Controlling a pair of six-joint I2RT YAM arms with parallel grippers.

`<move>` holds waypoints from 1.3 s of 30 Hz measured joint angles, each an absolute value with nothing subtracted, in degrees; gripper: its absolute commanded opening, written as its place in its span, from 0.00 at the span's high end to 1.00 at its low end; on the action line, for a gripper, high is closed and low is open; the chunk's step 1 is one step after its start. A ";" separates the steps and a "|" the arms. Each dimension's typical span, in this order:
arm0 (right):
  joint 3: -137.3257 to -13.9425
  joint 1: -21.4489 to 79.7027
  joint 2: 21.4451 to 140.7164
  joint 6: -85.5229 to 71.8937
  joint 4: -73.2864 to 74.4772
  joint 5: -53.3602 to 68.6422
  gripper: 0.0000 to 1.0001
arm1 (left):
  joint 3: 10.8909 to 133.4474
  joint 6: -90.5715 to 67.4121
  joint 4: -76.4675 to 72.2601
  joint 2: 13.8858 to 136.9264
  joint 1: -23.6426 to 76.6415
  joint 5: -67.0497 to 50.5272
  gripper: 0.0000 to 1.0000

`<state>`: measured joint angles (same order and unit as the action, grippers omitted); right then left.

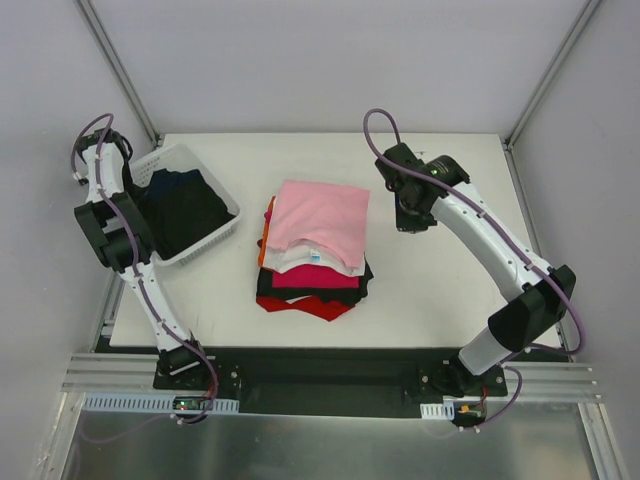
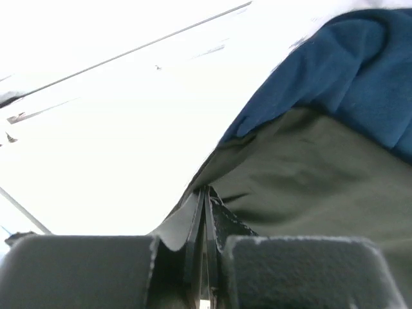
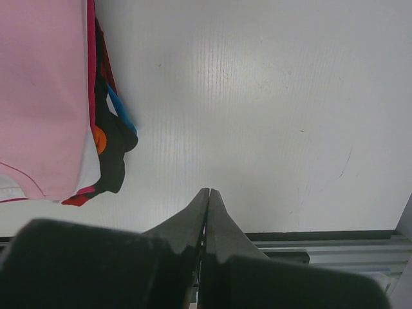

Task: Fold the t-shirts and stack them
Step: Grab crumpled tshirt from bin with the left arm

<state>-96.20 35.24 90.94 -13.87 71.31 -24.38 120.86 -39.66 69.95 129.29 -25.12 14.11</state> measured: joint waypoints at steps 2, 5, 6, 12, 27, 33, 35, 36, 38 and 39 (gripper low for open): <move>-96.20 35.35 90.96 -13.85 71.59 -24.38 0.99 | 121.36 -39.35 71.02 129.60 -24.91 15.03 1.00; -96.20 35.51 90.96 -13.50 71.79 -24.36 0.99 | 121.21 -37.32 71.75 129.19 -22.87 16.23 1.00; -96.20 35.55 90.98 -13.45 71.81 -24.32 0.99 | 120.92 -36.45 70.96 128.84 -21.71 16.93 1.00; -97.80 35.92 92.95 -12.97 71.88 -23.90 0.99 | 112.75 -32.99 64.45 119.79 -3.92 15.59 1.00; -96.99 36.10 93.32 -11.73 71.96 -24.23 0.99 | 81.76 -33.12 54.22 98.70 9.30 4.45 1.00; -96.77 36.10 93.27 -11.40 72.23 -24.71 0.99 | 71.72 -33.08 53.47 98.15 8.36 4.43 1.00; -96.77 36.10 93.27 -11.31 72.27 -24.82 0.99 | 69.36 -32.99 54.63 98.19 7.07 4.95 1.00; -96.77 36.10 93.27 -11.29 72.27 -24.82 0.99 | 69.14 -32.91 55.72 98.19 6.28 5.15 1.00; -96.77 36.10 93.27 -11.29 72.27 -24.82 0.99 | 69.45 -32.34 56.95 98.19 5.08 5.45 1.00; -96.77 36.10 93.27 -11.27 72.27 -24.80 0.99 | 70.13 -32.03 57.71 98.19 4.62 5.63 1.00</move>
<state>-96.77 36.10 93.27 -11.27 72.27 -24.80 70.13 -32.03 57.71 98.19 4.62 5.63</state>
